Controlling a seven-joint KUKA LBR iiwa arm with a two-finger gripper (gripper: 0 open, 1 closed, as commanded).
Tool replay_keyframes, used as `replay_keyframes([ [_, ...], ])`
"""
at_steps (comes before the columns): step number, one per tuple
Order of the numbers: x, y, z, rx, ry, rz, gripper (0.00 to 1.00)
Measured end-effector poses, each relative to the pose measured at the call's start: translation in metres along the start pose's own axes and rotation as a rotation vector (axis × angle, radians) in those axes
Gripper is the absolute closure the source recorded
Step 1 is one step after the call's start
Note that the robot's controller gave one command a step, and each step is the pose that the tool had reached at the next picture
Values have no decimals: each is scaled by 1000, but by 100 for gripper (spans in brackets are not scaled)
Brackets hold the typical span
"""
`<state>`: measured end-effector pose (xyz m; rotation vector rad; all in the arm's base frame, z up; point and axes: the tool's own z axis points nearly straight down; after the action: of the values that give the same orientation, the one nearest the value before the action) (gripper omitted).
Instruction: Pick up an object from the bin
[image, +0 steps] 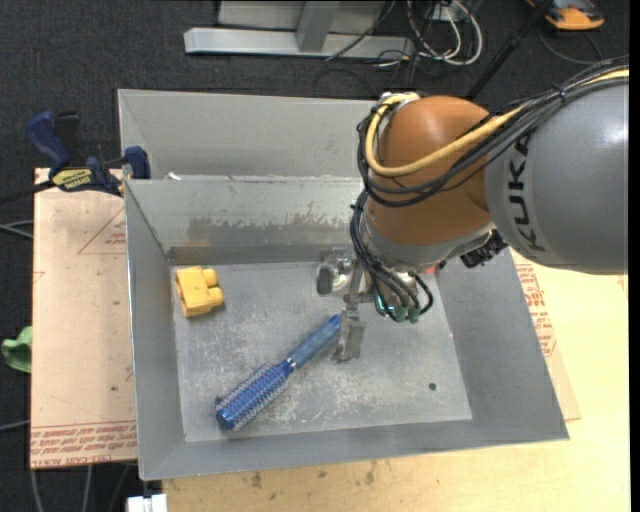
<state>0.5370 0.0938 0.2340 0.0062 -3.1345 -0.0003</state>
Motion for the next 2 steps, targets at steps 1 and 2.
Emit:
replay_keyframes([
  [1,55,33,137,0,-2,-143,0],
  [2,29,101,165,-2,-9,-287,0],
])
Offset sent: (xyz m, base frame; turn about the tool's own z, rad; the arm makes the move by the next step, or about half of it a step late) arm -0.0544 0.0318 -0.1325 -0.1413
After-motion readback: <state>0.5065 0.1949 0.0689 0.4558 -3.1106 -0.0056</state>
